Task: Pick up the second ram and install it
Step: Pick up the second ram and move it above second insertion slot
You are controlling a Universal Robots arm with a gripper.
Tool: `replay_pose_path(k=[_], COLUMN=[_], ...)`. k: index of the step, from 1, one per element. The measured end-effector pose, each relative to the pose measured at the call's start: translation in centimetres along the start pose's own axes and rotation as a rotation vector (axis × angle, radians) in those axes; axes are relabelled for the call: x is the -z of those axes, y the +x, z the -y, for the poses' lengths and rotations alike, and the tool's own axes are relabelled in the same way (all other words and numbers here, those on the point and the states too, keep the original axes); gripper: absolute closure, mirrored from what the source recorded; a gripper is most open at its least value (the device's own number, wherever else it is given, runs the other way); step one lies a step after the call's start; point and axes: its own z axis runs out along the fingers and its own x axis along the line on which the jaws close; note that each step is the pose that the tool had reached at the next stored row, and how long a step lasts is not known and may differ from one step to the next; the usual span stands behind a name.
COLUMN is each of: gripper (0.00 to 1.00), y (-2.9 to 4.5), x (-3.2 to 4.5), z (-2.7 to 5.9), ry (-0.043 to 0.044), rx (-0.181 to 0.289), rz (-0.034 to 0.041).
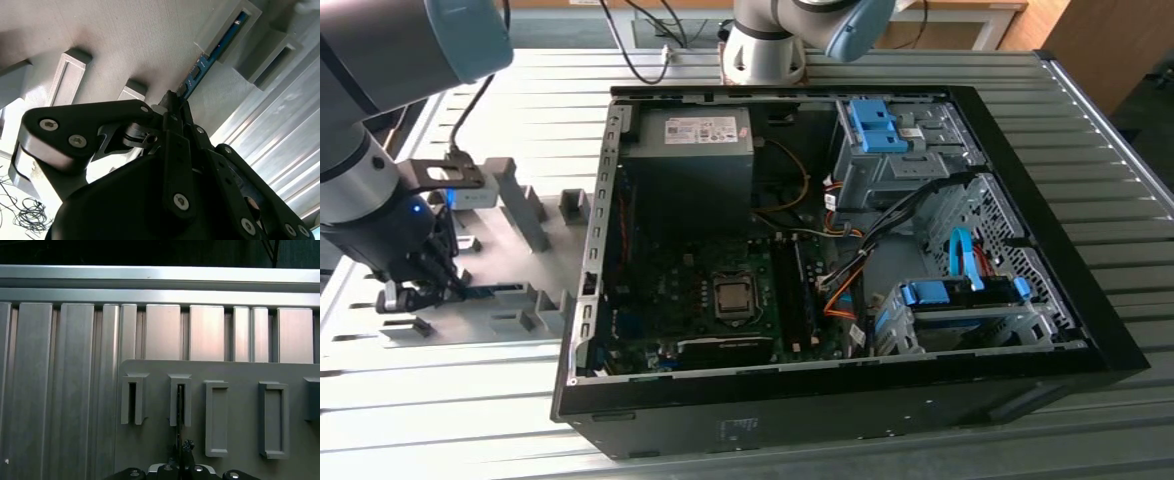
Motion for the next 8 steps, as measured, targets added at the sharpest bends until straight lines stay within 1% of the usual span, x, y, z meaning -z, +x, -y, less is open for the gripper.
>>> replay_pose_path(k=[5, 8], gripper=[0.86, 0.86], y=[0.0, -0.01], x=[0.44, 0.58], z=[-0.01, -0.01], ry=[0.0, 0.0003], rx=[0.0, 0.0], rz=[0.0, 0.0002])
